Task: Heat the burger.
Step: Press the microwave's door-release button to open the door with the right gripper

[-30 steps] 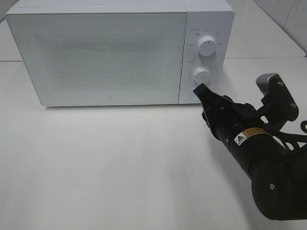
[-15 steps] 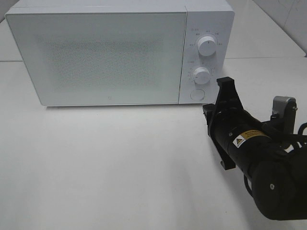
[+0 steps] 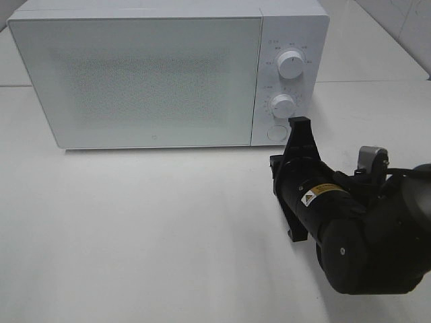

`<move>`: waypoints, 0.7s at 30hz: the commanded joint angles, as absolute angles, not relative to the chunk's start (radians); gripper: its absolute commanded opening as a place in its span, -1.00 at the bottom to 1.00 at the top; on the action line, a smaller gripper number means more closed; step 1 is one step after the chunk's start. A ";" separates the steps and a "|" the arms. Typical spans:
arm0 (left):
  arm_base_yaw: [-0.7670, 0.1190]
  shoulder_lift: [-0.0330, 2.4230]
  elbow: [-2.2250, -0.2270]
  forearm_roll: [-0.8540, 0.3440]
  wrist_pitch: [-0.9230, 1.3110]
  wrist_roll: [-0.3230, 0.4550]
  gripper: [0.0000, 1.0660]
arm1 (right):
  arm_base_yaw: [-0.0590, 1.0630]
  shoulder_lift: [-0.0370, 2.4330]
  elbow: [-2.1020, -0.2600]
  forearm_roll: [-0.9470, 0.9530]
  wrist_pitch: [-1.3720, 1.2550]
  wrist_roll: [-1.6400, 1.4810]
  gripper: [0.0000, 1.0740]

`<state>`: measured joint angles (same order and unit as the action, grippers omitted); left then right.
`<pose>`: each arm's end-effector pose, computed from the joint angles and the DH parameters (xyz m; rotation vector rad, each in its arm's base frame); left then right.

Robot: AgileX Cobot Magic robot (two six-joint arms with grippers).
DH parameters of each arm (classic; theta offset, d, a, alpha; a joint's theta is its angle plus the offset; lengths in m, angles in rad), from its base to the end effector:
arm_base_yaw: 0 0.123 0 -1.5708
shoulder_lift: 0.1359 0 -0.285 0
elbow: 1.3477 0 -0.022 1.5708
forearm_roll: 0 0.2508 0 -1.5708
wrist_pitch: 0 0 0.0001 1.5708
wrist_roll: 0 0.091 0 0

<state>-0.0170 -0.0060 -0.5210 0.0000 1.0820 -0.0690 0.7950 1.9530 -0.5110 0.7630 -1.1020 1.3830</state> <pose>-0.0091 0.0002 0.2813 -0.0530 2.0383 -0.0539 0.2379 0.1624 0.1027 1.3494 1.5266 1.0845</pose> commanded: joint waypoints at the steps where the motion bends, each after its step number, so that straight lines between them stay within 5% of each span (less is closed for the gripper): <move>1: -0.015 -0.017 -0.520 0.000 1.070 -0.071 0.88 | 0.778 1.967 -0.538 0.756 -1.086 1.385 -1.00; 21: -0.015 -0.017 -0.520 0.000 1.070 -0.071 0.87 | 0.621 2.045 -0.721 0.739 -0.969 1.308 -1.00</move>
